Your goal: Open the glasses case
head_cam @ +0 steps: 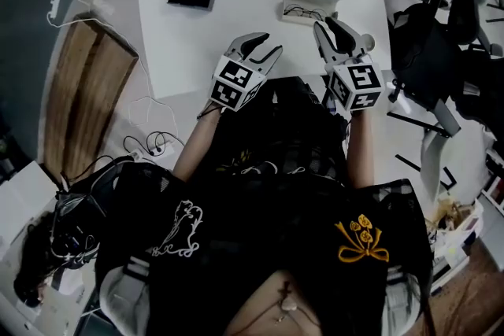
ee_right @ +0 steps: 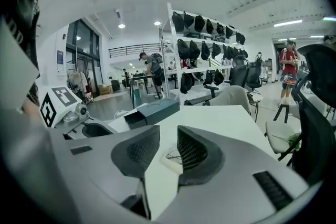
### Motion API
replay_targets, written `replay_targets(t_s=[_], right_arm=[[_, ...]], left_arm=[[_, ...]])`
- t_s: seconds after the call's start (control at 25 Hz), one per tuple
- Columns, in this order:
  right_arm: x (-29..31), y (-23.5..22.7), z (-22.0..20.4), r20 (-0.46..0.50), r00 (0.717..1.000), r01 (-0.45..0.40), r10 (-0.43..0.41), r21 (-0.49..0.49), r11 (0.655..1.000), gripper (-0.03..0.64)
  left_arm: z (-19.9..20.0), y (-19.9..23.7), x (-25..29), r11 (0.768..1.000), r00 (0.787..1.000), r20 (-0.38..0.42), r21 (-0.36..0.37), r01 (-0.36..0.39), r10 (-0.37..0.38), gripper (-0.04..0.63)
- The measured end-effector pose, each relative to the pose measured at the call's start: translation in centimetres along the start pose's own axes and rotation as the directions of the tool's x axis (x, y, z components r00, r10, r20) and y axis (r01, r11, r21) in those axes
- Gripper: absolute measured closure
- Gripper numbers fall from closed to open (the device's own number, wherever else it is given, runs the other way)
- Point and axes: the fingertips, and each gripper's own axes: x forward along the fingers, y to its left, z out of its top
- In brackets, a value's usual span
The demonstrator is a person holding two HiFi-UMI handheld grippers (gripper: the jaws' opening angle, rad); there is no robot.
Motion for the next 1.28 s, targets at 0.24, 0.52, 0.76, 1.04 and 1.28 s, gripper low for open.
replay_targets(t_s=[0.24, 0.52, 0.76, 1.04, 1.28], right_arm=[[-0.8, 0.0, -0.1, -0.012, 1.000, 0.004, -0.004, -0.006, 1.000, 0.506], [-2.6, -0.9, -2.0, -0.027, 0.999, -0.048, 0.047, -0.007, 0.999, 0.508], [-6.8, -0.6, -3.0, -0.021, 0.992, -0.121, 0.121, -0.011, 0.993, 0.511], [-12.0, -0.8, -5.9, -0.014, 0.981, -0.192, 0.192, -0.019, 0.981, 0.511], [-16.3, -0.3, -7.4, 0.015, 0.966, -0.259, 0.259, -0.021, 0.966, 0.536]], left_arm=[[1.3, -1.8, -0.8, 1.000, 0.999, 0.046, 0.023, 0.021, -0.022, 0.423], [0.3, -3.8, -0.1, 0.999, 0.999, 0.018, 0.003, -0.033, 0.033, 0.423], [1.4, -8.5, 0.3, 0.996, 0.994, 0.058, -0.024, -0.088, 0.089, 0.425], [1.4, -15.1, -0.1, 0.989, 0.984, 0.097, -0.013, -0.147, 0.147, 0.425], [0.3, -19.3, -2.1, 0.970, 0.961, 0.136, -0.067, -0.234, 0.241, 0.433]])
